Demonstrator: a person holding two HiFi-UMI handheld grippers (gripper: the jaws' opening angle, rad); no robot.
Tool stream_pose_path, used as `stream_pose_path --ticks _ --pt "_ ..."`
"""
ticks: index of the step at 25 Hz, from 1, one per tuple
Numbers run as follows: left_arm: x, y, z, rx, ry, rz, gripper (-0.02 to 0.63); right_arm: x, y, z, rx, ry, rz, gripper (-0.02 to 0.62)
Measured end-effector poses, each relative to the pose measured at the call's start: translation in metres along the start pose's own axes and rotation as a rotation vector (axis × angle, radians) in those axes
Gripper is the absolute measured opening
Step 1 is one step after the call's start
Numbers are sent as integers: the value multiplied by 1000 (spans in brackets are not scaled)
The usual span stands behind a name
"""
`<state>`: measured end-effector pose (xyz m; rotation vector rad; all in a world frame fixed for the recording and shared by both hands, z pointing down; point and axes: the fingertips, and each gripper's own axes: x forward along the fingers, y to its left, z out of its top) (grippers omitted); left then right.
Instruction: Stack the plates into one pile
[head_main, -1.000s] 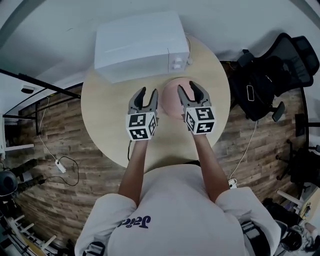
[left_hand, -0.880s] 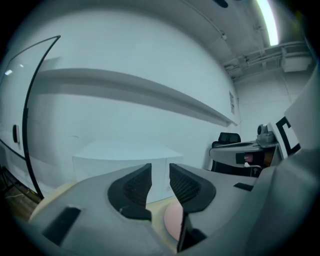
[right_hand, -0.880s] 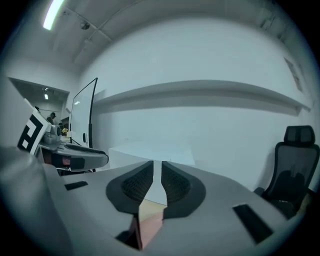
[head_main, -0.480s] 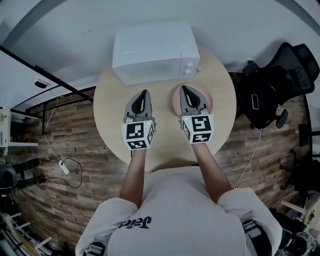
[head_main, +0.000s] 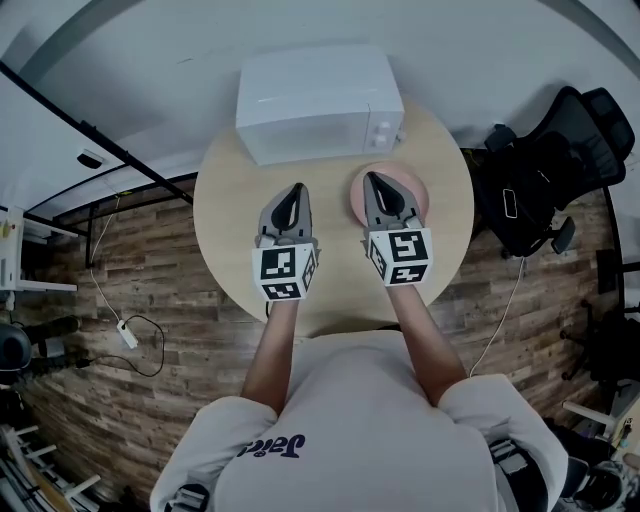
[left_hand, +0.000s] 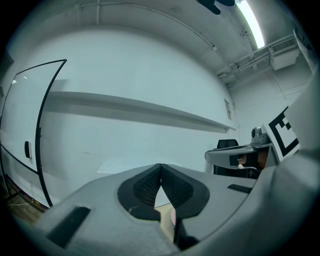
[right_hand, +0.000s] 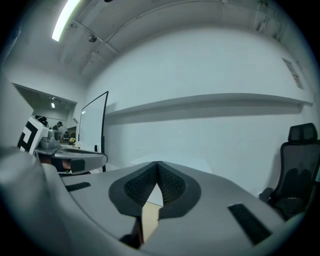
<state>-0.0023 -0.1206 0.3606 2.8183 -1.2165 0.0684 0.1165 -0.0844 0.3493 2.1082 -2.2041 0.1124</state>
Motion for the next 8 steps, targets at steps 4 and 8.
stream_pose_path --ticks 4,8 --pt "-8 -2 -6 1 15 -5 15 -5 9 -5 2 8 11 15" --pt "-15 -2 -12 -4 26 -12 15 -8 15 -10 16 21 17 15"
